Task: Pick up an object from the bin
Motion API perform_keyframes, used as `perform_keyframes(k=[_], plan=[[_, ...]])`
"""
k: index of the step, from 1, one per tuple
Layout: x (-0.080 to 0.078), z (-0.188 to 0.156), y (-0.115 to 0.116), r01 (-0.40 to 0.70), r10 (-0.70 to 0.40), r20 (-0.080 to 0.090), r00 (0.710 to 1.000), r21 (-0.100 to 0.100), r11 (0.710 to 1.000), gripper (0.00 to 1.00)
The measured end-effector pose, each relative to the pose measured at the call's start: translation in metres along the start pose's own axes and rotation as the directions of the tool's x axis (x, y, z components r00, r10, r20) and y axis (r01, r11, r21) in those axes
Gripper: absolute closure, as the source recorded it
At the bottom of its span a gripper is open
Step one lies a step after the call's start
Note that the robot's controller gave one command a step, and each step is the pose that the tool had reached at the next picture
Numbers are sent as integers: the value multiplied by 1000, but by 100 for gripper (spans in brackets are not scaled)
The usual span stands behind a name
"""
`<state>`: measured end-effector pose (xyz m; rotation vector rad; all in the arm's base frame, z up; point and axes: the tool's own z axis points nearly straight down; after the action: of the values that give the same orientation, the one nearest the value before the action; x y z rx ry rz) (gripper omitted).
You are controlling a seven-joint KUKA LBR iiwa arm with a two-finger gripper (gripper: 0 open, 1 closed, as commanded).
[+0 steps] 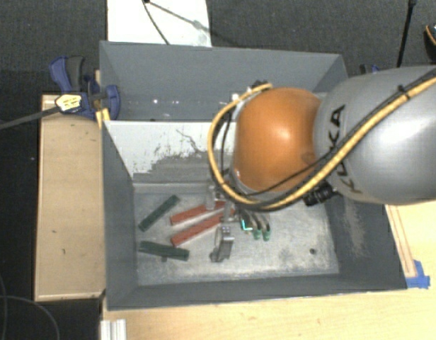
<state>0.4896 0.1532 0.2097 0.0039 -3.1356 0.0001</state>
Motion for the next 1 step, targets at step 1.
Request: perform_keyframes(k=[1], plan=[[-73,142,-9,236,-236,5,972,1,972,0]])
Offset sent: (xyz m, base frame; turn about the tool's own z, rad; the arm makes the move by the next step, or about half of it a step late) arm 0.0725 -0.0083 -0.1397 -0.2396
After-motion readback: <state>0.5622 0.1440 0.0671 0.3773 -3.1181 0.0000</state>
